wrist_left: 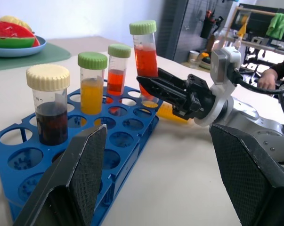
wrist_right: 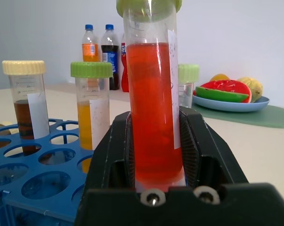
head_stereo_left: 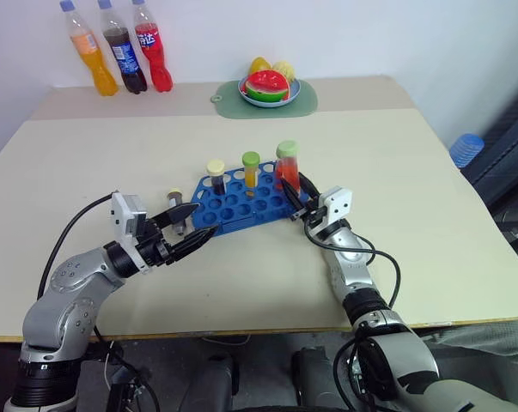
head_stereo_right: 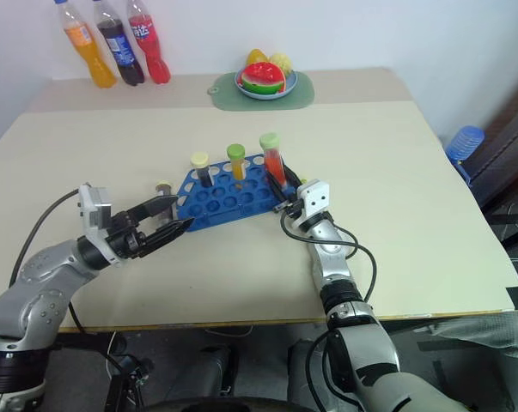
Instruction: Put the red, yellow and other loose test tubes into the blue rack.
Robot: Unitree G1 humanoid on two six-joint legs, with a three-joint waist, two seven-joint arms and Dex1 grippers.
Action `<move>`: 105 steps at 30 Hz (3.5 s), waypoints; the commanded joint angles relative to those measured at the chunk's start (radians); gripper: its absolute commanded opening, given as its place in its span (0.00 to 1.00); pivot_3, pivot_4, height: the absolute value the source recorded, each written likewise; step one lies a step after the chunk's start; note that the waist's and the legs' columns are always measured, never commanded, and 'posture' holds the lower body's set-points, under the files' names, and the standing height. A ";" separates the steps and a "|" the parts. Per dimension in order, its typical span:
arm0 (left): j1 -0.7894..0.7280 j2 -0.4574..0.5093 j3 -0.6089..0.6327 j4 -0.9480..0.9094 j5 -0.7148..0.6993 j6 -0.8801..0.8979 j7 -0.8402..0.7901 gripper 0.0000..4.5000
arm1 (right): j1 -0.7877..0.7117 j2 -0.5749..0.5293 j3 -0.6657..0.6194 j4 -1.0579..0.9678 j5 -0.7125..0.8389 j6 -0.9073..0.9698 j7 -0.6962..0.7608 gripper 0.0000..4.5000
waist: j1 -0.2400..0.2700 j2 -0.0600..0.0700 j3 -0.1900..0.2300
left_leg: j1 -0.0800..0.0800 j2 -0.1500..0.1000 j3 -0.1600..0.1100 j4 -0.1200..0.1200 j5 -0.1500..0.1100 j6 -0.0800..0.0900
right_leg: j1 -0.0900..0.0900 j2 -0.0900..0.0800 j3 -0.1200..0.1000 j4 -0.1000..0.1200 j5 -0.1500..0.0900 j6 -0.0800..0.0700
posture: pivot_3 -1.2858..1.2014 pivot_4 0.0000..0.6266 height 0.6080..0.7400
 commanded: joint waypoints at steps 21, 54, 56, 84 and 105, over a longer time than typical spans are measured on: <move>-0.008 -0.001 0.010 -0.022 -0.013 -0.004 -0.002 0.80 | 0.067 0.038 0.037 0.013 -0.022 0.007 0.014 0.18 | -0.003 -0.004 -0.003 | 0.000 0.001 0.000 -0.003 0.000 0.000 | 0.000 0.001 0.000 -0.003 0.000 0.000 | 0.52 0.24 1.00; -0.027 -0.015 -0.017 -0.012 -0.009 -0.005 -0.001 0.80 | 0.136 0.033 0.032 -0.059 -0.031 0.031 0.037 0.18 | -0.001 -0.008 -0.006 | 0.001 0.004 0.000 -0.008 0.000 0.000 | 0.000 0.004 0.000 -0.006 0.000 0.000 | 0.52 0.24 1.00; -0.022 -0.016 -0.015 -0.014 -0.008 -0.006 0.000 0.80 | 0.136 0.035 0.030 -0.084 -0.012 0.040 0.042 0.18 | -0.001 -0.008 -0.006 | 0.001 0.004 0.000 -0.008 0.000 0.000 | 0.000 0.004 0.000 -0.006 0.000 0.000 | 0.52 0.24 1.00; -0.075 -0.113 -0.102 0.077 0.049 -0.061 -0.030 0.80 | 0.002 -0.898 0.019 -0.854 0.410 1.679 0.305 0.18 | 0.027 0.006 0.003 | -0.014 0.001 0.003 0.002 -0.002 0.004 | -0.008 -0.001 -0.002 -0.007 0.000 0.000 | 0.52 0.24 1.00; 0.023 -0.164 -0.135 0.019 0.097 -0.124 0.030 0.80 | -0.302 -0.888 0.467 -0.382 -0.026 1.545 0.706 0.99 | 0.024 0.007 0.005 | -0.019 -0.001 0.003 0.004 -0.003 0.004 | -0.013 -0.005 -0.002 -0.007 0.002 0.003 | 0.52 0.24 1.00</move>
